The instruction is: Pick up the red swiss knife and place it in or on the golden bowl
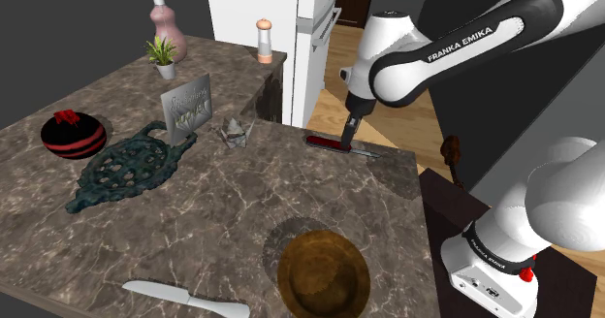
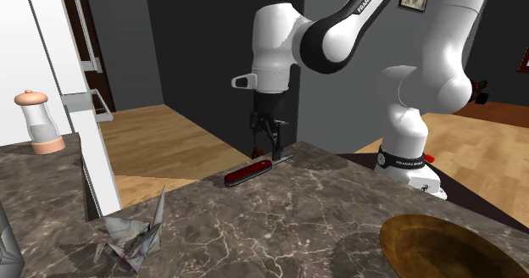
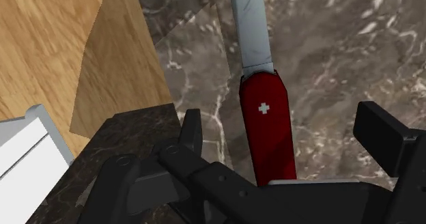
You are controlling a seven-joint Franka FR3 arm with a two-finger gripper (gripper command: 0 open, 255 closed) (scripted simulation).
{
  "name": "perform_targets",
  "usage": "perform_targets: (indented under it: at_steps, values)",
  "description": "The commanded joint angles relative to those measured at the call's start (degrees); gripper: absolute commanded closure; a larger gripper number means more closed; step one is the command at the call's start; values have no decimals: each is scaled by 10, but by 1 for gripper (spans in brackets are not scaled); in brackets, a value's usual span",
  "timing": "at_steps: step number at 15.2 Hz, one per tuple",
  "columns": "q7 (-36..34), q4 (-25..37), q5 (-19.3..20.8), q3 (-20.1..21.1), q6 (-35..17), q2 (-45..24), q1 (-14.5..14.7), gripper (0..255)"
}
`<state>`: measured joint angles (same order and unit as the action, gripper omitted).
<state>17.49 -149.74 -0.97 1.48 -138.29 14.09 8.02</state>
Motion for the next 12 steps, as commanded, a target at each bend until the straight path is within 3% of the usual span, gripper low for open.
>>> perform_targets:
  at_steps: [1,6,12]
  values:
    - [4,-3,1,-1,-23,-19,0,0]
    - [4,-13,1,0,-74,-60,0,0]
    - [4,-13,1,0,-74,-60,0,0]
